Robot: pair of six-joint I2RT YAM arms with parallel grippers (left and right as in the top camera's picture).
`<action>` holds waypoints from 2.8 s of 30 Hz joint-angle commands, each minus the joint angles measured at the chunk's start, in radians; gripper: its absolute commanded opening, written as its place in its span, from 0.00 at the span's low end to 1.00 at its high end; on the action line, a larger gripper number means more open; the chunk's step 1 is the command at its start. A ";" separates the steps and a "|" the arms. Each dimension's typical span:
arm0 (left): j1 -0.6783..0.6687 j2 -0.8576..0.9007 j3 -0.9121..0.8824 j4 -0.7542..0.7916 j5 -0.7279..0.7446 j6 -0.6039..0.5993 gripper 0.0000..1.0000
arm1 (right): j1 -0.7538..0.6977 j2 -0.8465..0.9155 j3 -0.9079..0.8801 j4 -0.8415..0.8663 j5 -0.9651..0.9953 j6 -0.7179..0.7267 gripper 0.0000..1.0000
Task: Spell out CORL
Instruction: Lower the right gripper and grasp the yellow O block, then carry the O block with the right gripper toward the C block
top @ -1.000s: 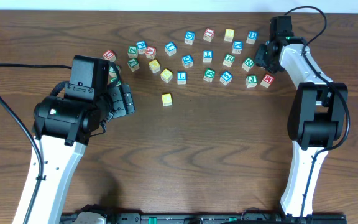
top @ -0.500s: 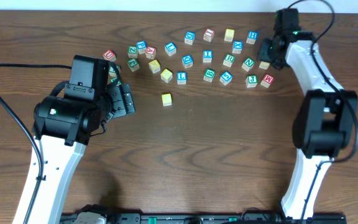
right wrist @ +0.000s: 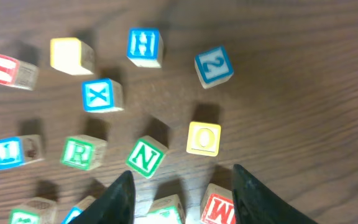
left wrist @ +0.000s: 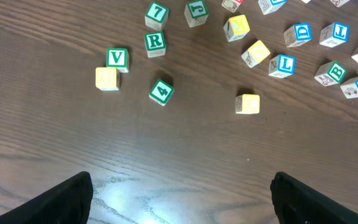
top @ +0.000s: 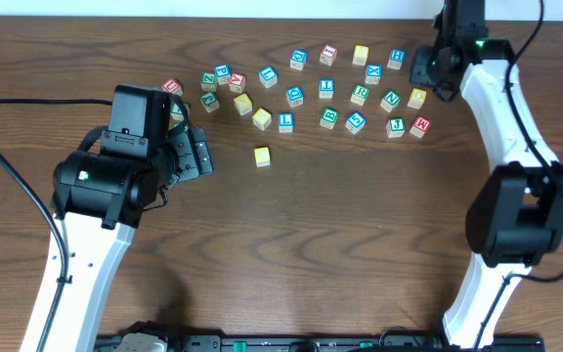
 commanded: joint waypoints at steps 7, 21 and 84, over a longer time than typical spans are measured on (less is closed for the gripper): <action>0.005 0.006 0.016 -0.002 -0.013 -0.009 0.90 | -0.001 0.141 0.001 0.062 -0.003 -0.014 0.57; 0.005 0.006 0.016 -0.002 -0.013 -0.009 0.90 | -0.024 0.191 0.001 0.079 0.006 -0.014 0.57; 0.005 0.042 0.016 -0.001 -0.013 -0.009 0.90 | 0.062 -0.050 0.002 -0.117 -0.118 -0.021 0.18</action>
